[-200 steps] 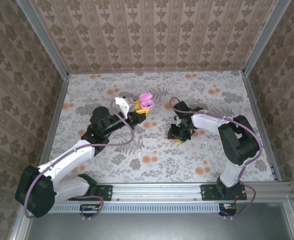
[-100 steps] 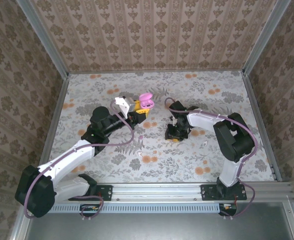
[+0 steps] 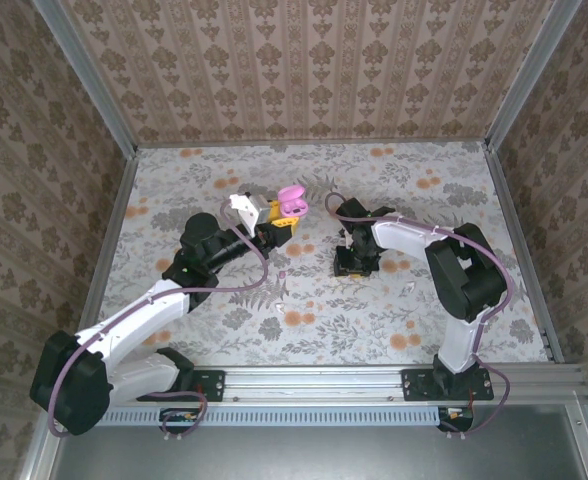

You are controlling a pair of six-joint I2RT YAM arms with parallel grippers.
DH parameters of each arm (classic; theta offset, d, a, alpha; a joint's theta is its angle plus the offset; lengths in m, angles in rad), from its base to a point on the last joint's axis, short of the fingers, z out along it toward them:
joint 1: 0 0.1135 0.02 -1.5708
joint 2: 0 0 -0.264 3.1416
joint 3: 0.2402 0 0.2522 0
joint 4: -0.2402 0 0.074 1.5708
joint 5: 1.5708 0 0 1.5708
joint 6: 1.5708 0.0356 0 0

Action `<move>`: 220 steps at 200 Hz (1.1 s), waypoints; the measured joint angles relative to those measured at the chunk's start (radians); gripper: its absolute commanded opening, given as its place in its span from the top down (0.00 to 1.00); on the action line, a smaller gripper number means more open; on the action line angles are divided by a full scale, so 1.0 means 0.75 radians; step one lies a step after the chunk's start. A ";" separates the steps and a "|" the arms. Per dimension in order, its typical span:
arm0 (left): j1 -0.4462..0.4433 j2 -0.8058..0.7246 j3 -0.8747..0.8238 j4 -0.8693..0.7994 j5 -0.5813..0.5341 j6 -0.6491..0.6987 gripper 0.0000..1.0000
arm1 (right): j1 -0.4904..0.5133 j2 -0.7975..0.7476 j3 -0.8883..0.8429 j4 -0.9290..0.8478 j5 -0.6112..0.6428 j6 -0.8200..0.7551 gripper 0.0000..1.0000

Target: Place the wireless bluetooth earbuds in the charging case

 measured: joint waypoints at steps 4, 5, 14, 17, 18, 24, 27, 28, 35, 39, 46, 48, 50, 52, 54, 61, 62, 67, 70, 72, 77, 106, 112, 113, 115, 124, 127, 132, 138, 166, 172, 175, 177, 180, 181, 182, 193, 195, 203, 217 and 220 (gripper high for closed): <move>0.000 -0.001 0.000 0.001 0.000 0.000 0.66 | 0.000 0.000 0.000 -0.003 0.003 -0.004 0.62; 0.000 -0.001 0.000 0.001 0.000 0.000 0.66 | -0.001 0.000 0.000 -0.004 0.003 -0.004 0.62; 0.000 -0.001 0.000 0.000 0.000 0.000 0.66 | -0.001 0.000 0.000 -0.012 0.007 -0.007 0.62; 0.000 -0.001 0.000 0.000 0.000 0.000 0.66 | -0.002 0.000 0.000 -0.014 0.007 -0.008 0.62; 0.000 -0.001 0.000 0.000 -0.001 0.000 0.66 | -0.002 0.000 0.000 -0.014 0.007 -0.008 0.62; 0.000 -0.001 0.000 0.000 0.000 0.000 0.66 | -0.003 0.000 0.000 -0.016 0.006 -0.009 0.61; 0.000 -0.001 0.000 0.000 -0.001 -0.001 0.66 | -0.003 0.000 0.000 -0.016 0.006 -0.010 0.61; 0.000 -0.001 0.000 0.000 -0.001 0.000 0.66 | -0.003 0.000 0.000 -0.016 0.006 -0.010 0.61; 0.000 -0.001 0.000 0.000 -0.001 0.000 0.66 | -0.003 -0.001 0.000 -0.016 0.006 -0.009 0.60; 0.000 -0.001 0.000 0.000 -0.001 -0.001 0.66 | -0.003 -0.002 -0.001 -0.016 0.005 -0.009 0.60; 0.000 -0.001 0.000 0.000 -0.001 0.000 0.66 | -0.003 -0.004 -0.001 -0.015 0.003 -0.009 0.60; 0.000 -0.001 0.000 0.000 -0.001 0.000 0.66 | -0.003 -0.005 -0.001 -0.015 0.002 -0.008 0.60; 0.000 -0.001 0.000 0.000 -0.001 -0.001 0.66 | -0.003 -0.006 -0.001 -0.015 0.001 -0.007 0.60; 0.000 -0.001 0.000 0.000 -0.001 0.000 0.66 | -0.003 -0.008 -0.002 -0.013 0.000 -0.007 0.60; 0.000 -0.001 0.000 0.000 -0.001 0.000 0.66 | -0.003 -0.010 -0.003 -0.012 -0.001 -0.005 0.60; 0.000 -0.001 0.000 0.000 -0.001 -0.001 0.66 | -0.003 -0.019 -0.008 -0.007 -0.005 0.002 0.59; 0.000 -0.001 0.000 0.000 -0.001 0.000 0.66 | -0.003 -0.021 -0.008 -0.007 -0.006 0.003 0.59; 0.000 -0.001 0.000 0.000 -0.001 0.000 0.66 | -0.003 -0.031 -0.014 -0.002 -0.007 0.007 0.58; 0.000 -0.001 0.000 0.000 -0.001 0.000 0.66 | -0.003 -0.037 -0.018 0.001 -0.009 0.011 0.58; 0.000 -0.001 0.000 0.000 -0.001 0.000 0.66 | -0.003 -0.041 -0.020 0.002 -0.009 0.016 0.58; 0.000 -0.001 0.000 0.001 -0.001 0.000 0.66 | -0.003 -0.053 -0.026 0.006 -0.010 0.025 0.58; 0.000 -0.001 0.000 0.001 0.000 0.000 0.66 | -0.003 -0.097 -0.066 0.043 -0.009 0.113 0.59; 0.000 -0.001 0.000 0.001 0.000 0.000 0.66 | -0.004 -0.098 -0.073 0.048 -0.009 0.133 0.60; 0.000 -0.001 0.000 0.001 0.000 0.000 0.66 | -0.004 -0.098 -0.075 0.051 -0.009 0.139 0.60; 0.000 -0.001 0.000 0.001 0.001 0.000 0.66 | -0.005 -0.098 -0.078 0.054 -0.009 0.145 0.60; 0.000 -0.001 0.000 0.001 0.000 0.000 0.66 | -0.009 -0.098 -0.094 0.069 -0.009 0.177 0.61; 0.000 -0.001 0.000 0.001 0.001 0.000 0.66 | -0.009 -0.098 -0.101 0.075 -0.009 0.187 0.61; 0.000 -0.001 0.000 0.001 0.000 0.000 0.66 | -0.010 -0.099 -0.114 0.086 -0.010 0.207 0.61; 0.000 -0.001 0.000 0.001 0.001 0.000 0.66 | -0.012 -0.099 -0.131 0.102 -0.011 0.229 0.61; 0.000 -0.001 0.000 0.001 0.000 0.000 0.66 | -0.017 -0.118 -0.173 0.166 -0.032 0.314 0.60; 0.000 -0.001 0.000 0.001 0.001 0.000 0.66 | -0.018 -0.122 -0.178 0.180 -0.036 0.328 0.60; 0.000 -0.001 0.000 0.001 0.000 0.000 0.66 | -0.018 -0.123 -0.179 0.186 -0.036 0.331 0.60; 0.000 -0.001 0.000 0.001 0.000 0.000 0.66 | -0.018 -0.124 -0.180 0.191 -0.037 0.335 0.60; 0.000 -0.001 0.000 0.001 0.000 0.000 0.66 | -0.018 -0.124 -0.181 0.196 -0.038 0.339 0.60; 0.000 -0.001 0.000 0.001 0.001 0.000 0.66 | -0.018 -0.124 -0.182 0.197 -0.038 0.340 0.60; 0.000 -0.001 0.000 0.001 0.001 0.000 0.66 | -0.018 -0.124 -0.182 0.200 -0.039 0.343 0.60; 0.000 -0.001 0.000 0.001 0.000 0.000 0.66 | -0.018 -0.124 -0.183 0.211 -0.040 0.358 0.60; 0.000 -0.001 0.000 0.001 0.001 0.000 0.66 | -0.018 -0.124 -0.183 0.212 -0.039 0.358 0.60; 0.000 -0.001 0.000 0.001 0.001 0.000 0.66 | -0.017 -0.124 -0.183 0.217 -0.039 0.363 0.60; 0.000 -0.001 0.000 0.001 0.001 0.000 0.66 | -0.018 -0.124 -0.183 0.223 -0.039 0.366 0.60; 0.000 -0.001 0.000 0.001 0.000 0.000 0.66 | -0.018 -0.124 -0.183 0.226 -0.039 0.367 0.60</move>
